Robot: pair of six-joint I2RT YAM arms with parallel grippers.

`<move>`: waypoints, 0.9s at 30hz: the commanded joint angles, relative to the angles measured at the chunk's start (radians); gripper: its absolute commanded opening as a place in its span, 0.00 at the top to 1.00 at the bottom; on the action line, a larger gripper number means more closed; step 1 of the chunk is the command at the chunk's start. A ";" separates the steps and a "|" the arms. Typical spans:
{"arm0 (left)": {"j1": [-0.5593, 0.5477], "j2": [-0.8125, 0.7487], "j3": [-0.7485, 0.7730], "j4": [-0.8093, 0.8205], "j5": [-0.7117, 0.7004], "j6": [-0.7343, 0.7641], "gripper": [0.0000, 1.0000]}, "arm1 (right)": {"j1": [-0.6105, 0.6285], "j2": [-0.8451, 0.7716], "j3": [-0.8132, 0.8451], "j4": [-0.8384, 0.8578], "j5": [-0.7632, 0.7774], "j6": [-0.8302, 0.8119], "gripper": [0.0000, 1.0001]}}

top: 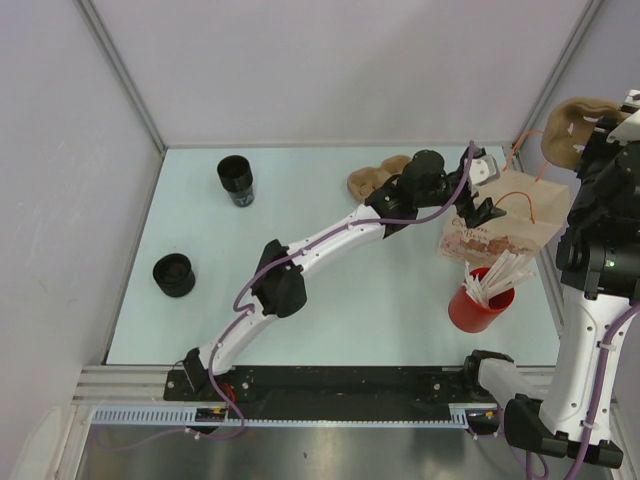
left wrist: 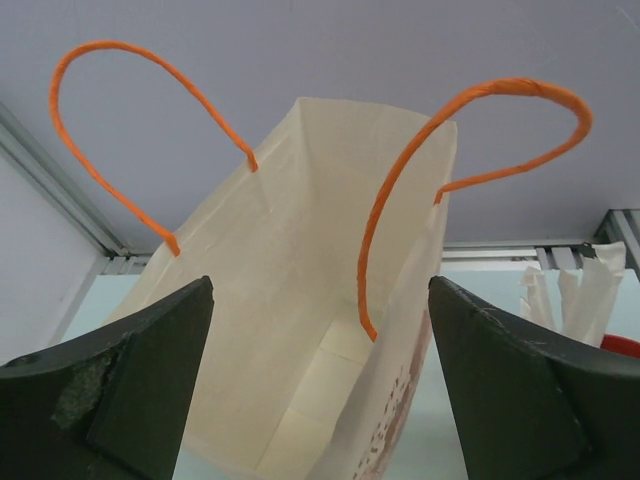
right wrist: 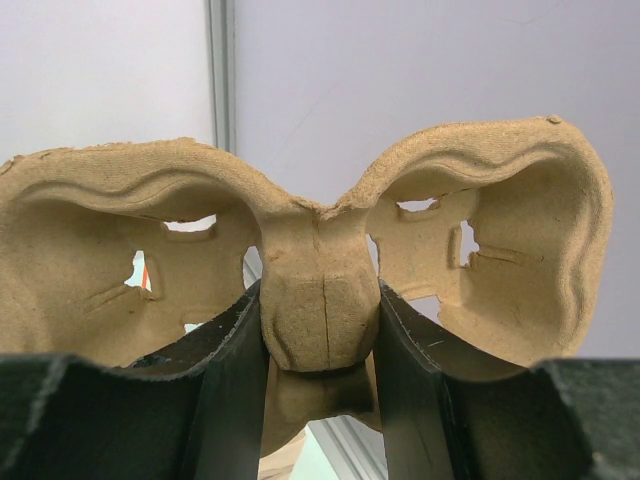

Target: Pack the takeout coffee

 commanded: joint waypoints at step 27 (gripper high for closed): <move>-0.004 -0.184 0.018 -0.135 -0.383 0.194 1.00 | -0.005 0.051 0.007 0.014 -0.096 0.030 0.57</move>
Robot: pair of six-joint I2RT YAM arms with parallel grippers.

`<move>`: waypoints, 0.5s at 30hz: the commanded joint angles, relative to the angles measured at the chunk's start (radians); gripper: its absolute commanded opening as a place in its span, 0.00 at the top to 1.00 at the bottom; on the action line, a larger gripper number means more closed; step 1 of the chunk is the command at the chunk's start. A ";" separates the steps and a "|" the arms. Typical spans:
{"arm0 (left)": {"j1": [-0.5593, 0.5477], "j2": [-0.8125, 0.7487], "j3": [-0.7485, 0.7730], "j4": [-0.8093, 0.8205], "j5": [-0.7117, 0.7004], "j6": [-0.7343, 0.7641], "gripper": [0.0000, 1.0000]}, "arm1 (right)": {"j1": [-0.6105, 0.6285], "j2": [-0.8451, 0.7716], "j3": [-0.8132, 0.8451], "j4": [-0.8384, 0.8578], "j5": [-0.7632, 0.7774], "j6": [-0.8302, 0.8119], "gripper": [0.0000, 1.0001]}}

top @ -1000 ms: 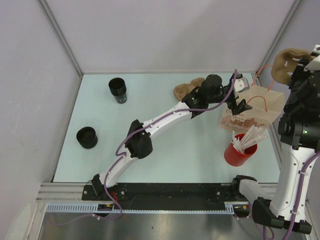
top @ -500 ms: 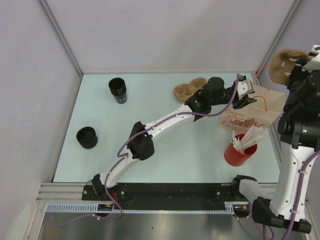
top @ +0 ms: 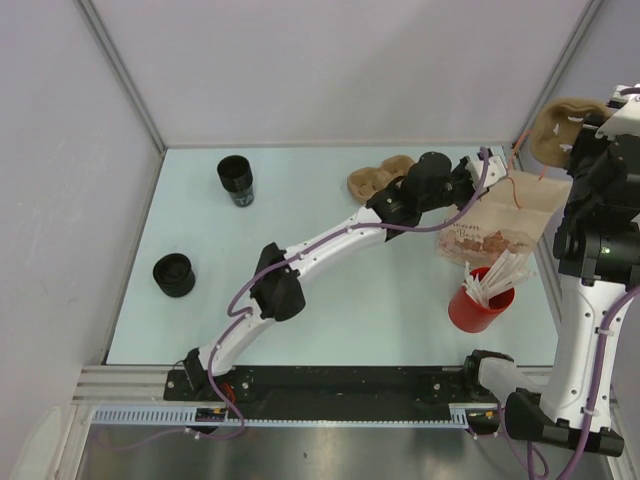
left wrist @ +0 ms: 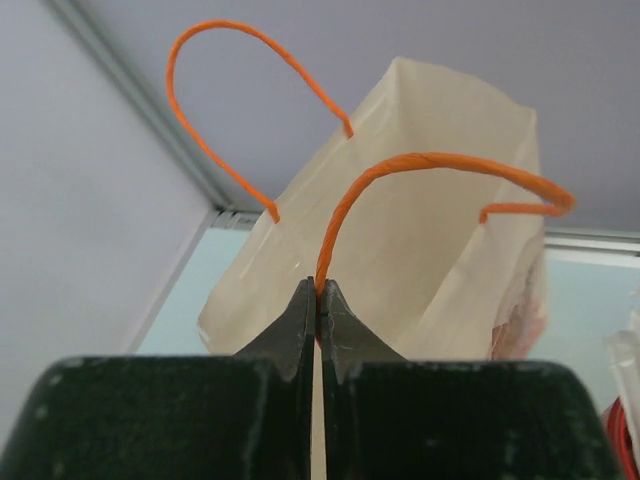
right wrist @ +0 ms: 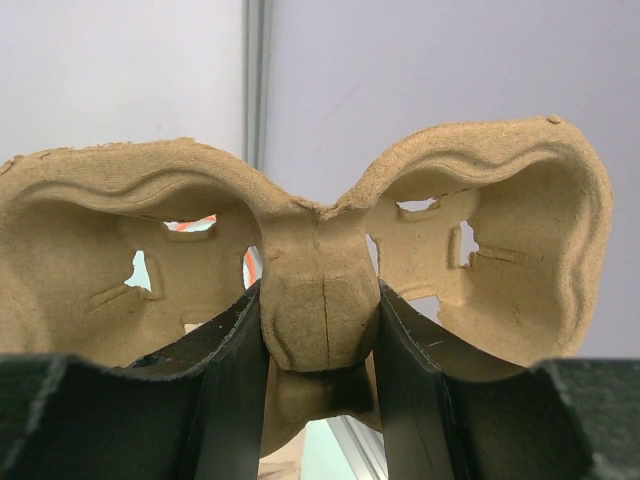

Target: Pack the takeout coffee

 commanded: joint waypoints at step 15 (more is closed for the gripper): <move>0.044 -0.518 -0.303 -0.254 -0.361 0.130 1.00 | -0.002 0.078 0.101 -0.051 -0.158 0.041 0.57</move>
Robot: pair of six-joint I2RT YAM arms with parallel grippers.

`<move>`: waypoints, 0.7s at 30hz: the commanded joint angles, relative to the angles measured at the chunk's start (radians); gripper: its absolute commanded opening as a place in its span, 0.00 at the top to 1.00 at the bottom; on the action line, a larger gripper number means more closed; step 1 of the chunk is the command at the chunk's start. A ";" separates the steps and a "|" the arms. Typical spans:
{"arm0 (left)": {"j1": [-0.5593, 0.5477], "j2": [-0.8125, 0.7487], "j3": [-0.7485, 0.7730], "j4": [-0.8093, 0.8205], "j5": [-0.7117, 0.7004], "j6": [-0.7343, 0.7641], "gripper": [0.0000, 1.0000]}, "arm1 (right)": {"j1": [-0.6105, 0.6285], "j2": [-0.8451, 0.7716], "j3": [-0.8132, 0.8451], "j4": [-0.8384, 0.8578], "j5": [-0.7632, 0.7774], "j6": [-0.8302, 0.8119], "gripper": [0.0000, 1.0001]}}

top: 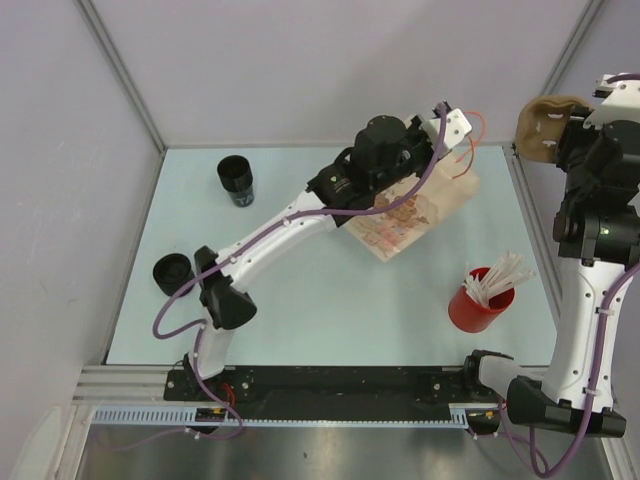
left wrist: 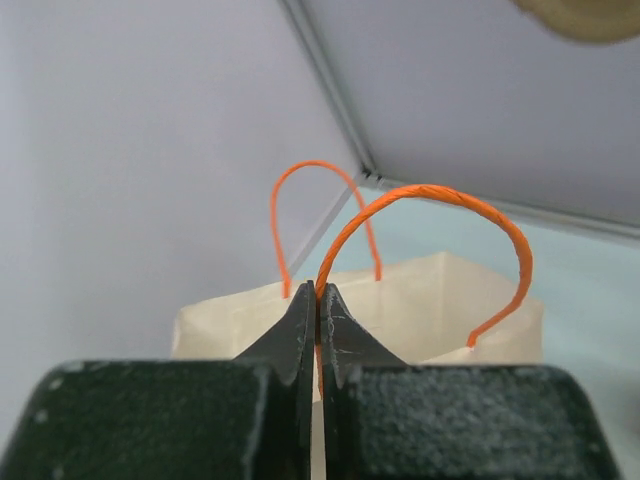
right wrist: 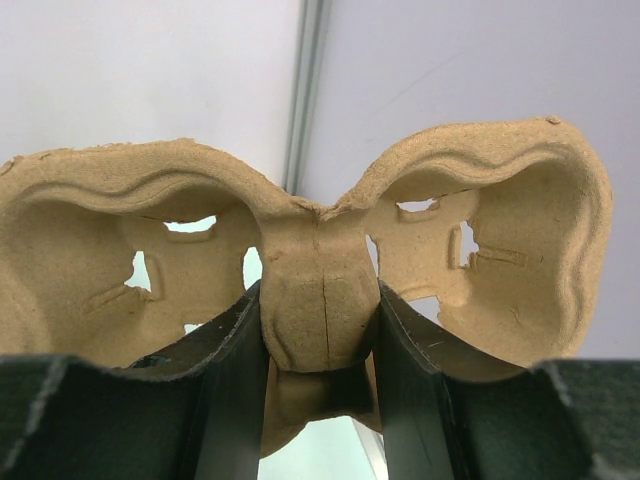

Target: Pack the takeout coffee

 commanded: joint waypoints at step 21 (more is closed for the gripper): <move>0.156 -0.395 -0.185 -0.451 0.580 0.139 1.00 | 0.002 0.047 0.096 -0.084 -0.206 0.050 0.55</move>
